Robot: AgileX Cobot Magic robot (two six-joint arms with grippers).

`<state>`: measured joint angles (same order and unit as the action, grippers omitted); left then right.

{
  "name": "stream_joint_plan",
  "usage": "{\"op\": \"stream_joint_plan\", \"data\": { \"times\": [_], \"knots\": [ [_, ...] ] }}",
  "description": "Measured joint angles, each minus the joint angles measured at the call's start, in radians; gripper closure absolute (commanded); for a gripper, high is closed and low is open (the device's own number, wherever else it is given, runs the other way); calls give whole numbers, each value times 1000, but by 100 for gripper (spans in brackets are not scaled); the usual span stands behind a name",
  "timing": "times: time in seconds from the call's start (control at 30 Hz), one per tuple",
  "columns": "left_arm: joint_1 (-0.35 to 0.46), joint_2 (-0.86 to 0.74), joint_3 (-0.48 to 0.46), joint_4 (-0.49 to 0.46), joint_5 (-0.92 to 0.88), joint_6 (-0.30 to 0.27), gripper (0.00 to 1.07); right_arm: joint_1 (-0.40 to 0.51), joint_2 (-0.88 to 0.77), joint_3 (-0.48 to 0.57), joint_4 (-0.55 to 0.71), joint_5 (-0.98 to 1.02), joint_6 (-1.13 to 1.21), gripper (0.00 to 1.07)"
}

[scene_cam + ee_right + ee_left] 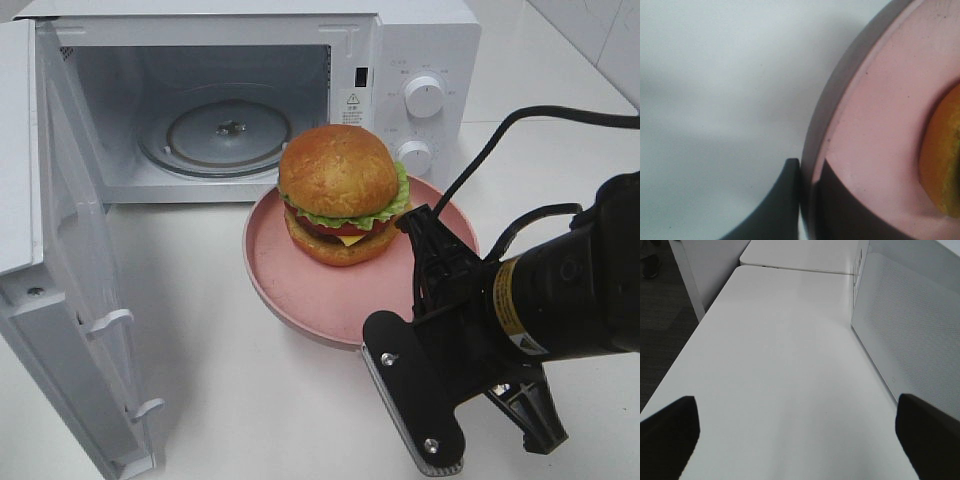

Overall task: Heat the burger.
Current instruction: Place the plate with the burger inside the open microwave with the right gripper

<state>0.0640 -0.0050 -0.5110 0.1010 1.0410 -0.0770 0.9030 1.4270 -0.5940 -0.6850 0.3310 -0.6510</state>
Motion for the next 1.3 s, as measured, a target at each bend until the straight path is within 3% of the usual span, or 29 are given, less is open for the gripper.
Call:
{"op": "stream_joint_plan", "data": {
  "times": [0.1, 0.17, 0.27, 0.33, 0.43, 0.7, 0.83, 1.1, 1.3],
  "knots": [
    [0, 0, 0, 0, 0, 0, 7, -13, 0, 0, 28, -6, -52, 107],
    [0, 0, 0, 0, 0, 0, 7, -57, 0, 0, 135, -29, -242, 107],
    [0, 0, 0, 0, 0, 0, 7, -69, 0, 0, 170, -34, -291, 107],
    [0, 0, 0, 0, 0, 0, 7, -114, 0, 0, 306, -47, -474, 107],
    [0, 0, 0, 0, 0, 0, 7, -151, 0, 0, 392, -47, -614, 107],
    [0, 0, 0, 0, 0, 0, 7, -219, 0, 0, 585, -47, -856, 107],
    [0, 0, 0, 0, 0, 0, 7, -227, 0, 0, 626, -46, -895, 107],
    [0, 0, 0, 0, 0, 0, 7, -227, 3, -8, 563, -38, -866, 107],
    [0, 0, 0, 0, 0, 0, 7, -227, 33, -85, 543, 11, -856, 107]
  ]
}}
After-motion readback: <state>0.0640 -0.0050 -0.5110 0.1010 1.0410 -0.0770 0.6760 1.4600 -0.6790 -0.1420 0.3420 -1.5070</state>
